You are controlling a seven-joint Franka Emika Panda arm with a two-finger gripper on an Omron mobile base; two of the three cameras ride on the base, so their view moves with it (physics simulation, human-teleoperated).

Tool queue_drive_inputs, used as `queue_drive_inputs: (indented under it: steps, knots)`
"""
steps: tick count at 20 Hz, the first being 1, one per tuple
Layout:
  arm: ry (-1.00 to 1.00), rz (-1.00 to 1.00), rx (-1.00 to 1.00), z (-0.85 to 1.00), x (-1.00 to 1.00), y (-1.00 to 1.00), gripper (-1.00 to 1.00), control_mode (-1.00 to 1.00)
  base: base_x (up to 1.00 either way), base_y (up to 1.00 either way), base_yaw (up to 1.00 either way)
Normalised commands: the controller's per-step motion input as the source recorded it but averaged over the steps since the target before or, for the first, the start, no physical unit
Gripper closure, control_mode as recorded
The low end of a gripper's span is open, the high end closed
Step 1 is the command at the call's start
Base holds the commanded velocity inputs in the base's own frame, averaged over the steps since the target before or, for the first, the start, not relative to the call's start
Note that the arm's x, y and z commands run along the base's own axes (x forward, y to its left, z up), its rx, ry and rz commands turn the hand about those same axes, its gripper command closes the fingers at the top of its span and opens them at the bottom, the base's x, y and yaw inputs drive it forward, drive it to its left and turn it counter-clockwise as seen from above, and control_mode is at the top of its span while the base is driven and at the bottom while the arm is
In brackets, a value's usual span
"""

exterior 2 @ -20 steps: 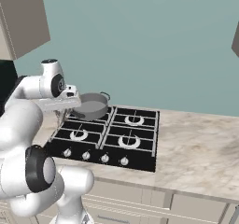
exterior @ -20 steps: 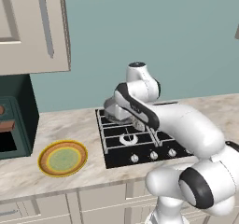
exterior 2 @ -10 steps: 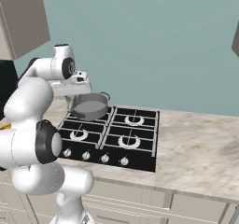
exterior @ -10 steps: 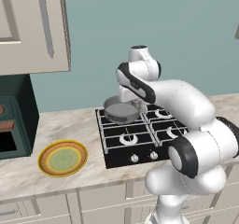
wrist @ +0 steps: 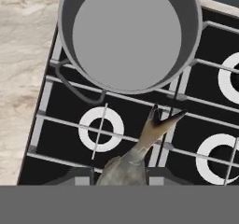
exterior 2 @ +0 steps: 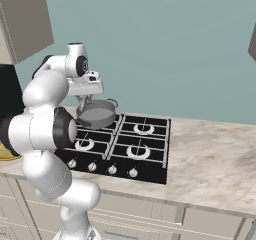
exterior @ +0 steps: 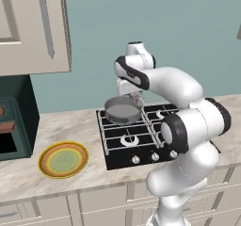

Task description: Retrieve the frozen meat and place it in the pot on a burner. Then turn the burner on.

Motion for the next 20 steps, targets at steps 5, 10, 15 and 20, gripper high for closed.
queue_drive_inputs:
  steps: [5, 10, 15, 20]
  knots:
    - [0.00, -0.02, 0.00, -0.25, 0.66, 0.00, 1.00, -1.00, 0.00, 0.00, 0.00]
    - [0.00, -0.03, 0.00, -0.20, 0.62, 0.00, 1.00, -1.00, 0.00, 0.00, 0.00]
    - [0.01, -0.02, 0.00, -0.25, 0.46, 0.00, 1.00, -1.00, 0.00, 0.00, 0.00]
    - [0.00, -0.03, 0.00, -0.28, 0.25, 0.00, 1.00, -1.00, 0.00, 0.00, 0.00]
